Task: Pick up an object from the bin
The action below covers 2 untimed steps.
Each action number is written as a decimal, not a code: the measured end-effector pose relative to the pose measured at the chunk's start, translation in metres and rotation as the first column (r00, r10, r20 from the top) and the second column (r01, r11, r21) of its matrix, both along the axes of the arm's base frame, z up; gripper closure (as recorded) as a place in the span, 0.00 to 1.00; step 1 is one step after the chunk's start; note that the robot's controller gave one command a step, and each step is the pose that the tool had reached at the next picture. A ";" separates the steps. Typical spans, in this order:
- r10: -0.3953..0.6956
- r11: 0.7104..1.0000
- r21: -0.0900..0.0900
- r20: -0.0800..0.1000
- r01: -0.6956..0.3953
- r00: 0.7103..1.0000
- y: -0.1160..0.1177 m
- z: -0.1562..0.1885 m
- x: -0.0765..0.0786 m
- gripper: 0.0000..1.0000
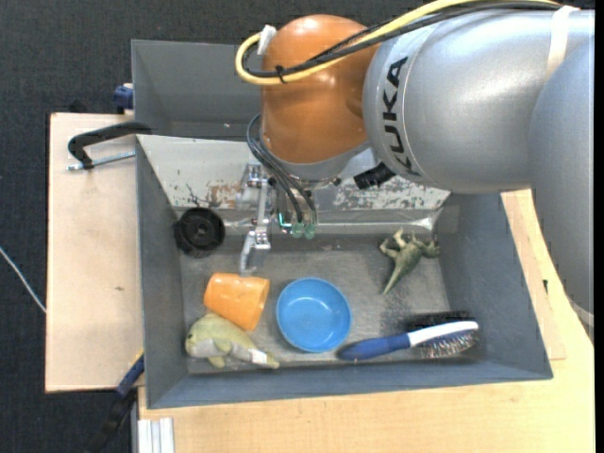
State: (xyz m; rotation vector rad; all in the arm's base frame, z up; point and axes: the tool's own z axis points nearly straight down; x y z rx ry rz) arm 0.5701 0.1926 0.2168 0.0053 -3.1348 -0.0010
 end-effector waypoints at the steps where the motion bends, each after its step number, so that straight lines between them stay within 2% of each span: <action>1: 0.132 0.991 0.004 0.024 -0.132 0.991 -0.013 -0.067 0.010 0.00; 2: 0.203 0.979 0.002 0.014 -0.203 0.979 -0.013 -0.077 0.008 0.00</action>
Offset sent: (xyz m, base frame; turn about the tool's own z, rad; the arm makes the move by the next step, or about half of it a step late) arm 0.0085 -0.0222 -0.1180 -0.1835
